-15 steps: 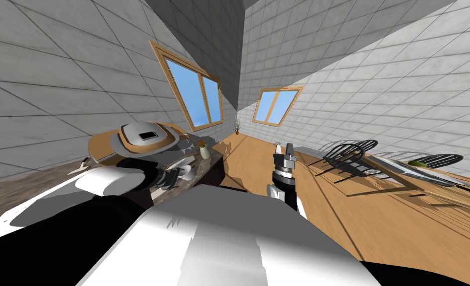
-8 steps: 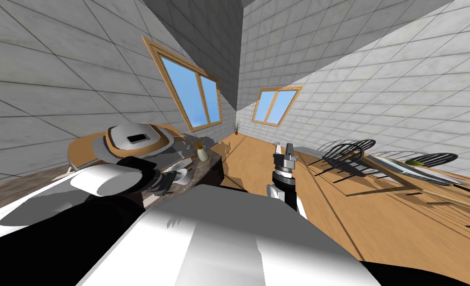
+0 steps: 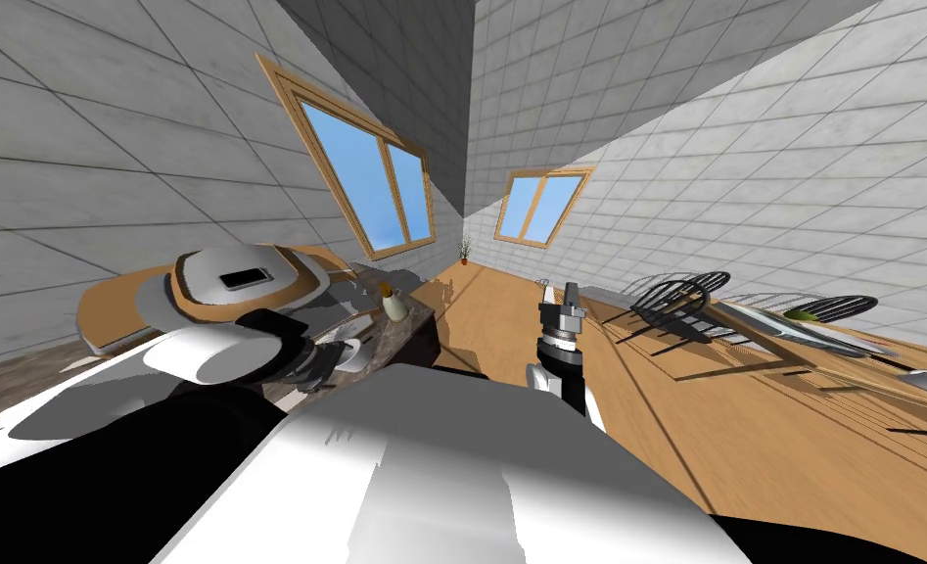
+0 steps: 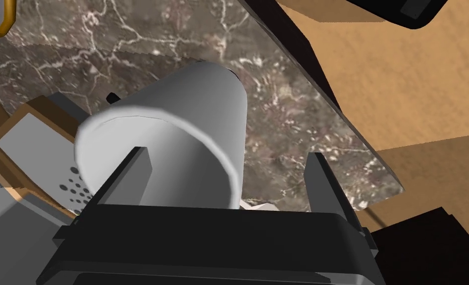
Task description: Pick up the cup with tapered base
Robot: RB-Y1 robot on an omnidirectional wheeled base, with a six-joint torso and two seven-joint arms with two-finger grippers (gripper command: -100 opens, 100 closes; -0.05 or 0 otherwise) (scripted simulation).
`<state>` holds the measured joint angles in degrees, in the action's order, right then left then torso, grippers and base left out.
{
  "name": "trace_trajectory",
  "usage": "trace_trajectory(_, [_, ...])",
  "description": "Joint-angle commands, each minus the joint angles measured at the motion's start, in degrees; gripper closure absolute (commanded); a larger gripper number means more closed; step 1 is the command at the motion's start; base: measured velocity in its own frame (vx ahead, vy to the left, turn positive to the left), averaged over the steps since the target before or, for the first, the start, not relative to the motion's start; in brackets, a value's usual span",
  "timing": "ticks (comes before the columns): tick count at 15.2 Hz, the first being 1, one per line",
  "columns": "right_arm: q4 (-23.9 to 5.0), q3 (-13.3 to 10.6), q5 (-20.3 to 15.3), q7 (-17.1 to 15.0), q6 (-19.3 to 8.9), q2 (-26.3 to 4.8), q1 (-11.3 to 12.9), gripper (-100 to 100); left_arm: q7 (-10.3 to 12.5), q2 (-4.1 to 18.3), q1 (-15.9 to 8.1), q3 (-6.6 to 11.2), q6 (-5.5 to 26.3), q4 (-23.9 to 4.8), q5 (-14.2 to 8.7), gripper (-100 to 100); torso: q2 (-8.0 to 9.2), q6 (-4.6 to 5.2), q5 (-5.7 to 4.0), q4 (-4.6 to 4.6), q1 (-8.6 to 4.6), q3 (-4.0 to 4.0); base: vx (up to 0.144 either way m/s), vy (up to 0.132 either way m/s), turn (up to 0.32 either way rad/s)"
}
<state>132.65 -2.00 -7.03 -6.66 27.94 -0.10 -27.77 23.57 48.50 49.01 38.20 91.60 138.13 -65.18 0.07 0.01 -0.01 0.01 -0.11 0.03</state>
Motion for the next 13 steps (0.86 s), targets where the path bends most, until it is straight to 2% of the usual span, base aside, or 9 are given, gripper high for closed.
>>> trace_trajectory(1, [0.0,0.0,0.0,0.0,0.0,0.0,0.0,0,-1.4,-0.5,-0.4,-1.32,-1.4,-2.1,1.4,-100,0.0,0.0,0.0,0.0,0.0,0.0,-0.039,-0.025,-0.059])
trace_trajectory(2, [0.0,0.0,0.0,0.0,0.0,0.0,0.0,0,-1.6,-0.7,-0.5,-1.71,-1.7,-2.6,1.8,-100,0.05,0.0,0.0,0.01,0.0,0.03,-0.039,-0.025,-0.051])
trace_trajectory(3, [0.0,0.0,0.0,0.0,0.0,0.0,0.0,0,-0.9,-0.5,-0.4,-1.29,-1.1,-1.6,1.3,-100,0.08,-0.01,0.0,0.02,-0.01,0.05,-0.023,-0.015,-0.016])
trace_trajectory(4, [0.0,0.0,0.0,0.0,0.0,0.0,0.0,0,-1.1,-0.5,-0.4,-1.44,-1.3,-1.8,1.4,100,0.06,-0.02,-0.01,0.02,0.01,0.04,-0.008,-0.005,0.001])
trace_trajectory(8, [0.0,0.0,0.0,0.0,0.0,0.0,0.0,0,-1.1,-0.5,-0.4,-1.49,-1.2,-1.8,1.4,100,-0.05,-0.02,0.01,0.02,0.1,-0.01,0.0,0.0,0.005])
trace_trajectory(9, [0.0,0.0,0.0,0.0,0.0,0.0,0.0,0,-0.2,0.0,0.1,0.23,-0.1,0.1,-0.2,100,-0.04,0.05,0.0,0.03,0.11,0.0,0.017,0.014,0.08])
trace_trajectory(11, [0.0,0.0,0.0,0.0,0.0,0.0,0.0,0,0.7,0.4,0.5,1.4,0.9,1.7,-1.3,100,-0.12,0.06,-0.04,0.04,0.14,-0.03,0.04,0.027,0.084])
trace_trajectory(12, [0.0,0.0,0.0,0.0,0.0,0.0,0.0,0,1.0,0.5,0.7,1.79,1.3,2.2,-1.7,100,-0.16,0.07,-0.05,0.03,0.15,-0.05,0.042,0.029,0.061])
trace_trajectory(13, [0.0,0.0,0.0,0.0,0.0,0.0,0.0,0,0.5,0.5,0.4,1.35,0.8,1.3,-1.3,100,-0.17,0.08,-0.03,0.03,0.16,-0.06,0.024,0.018,0.016])
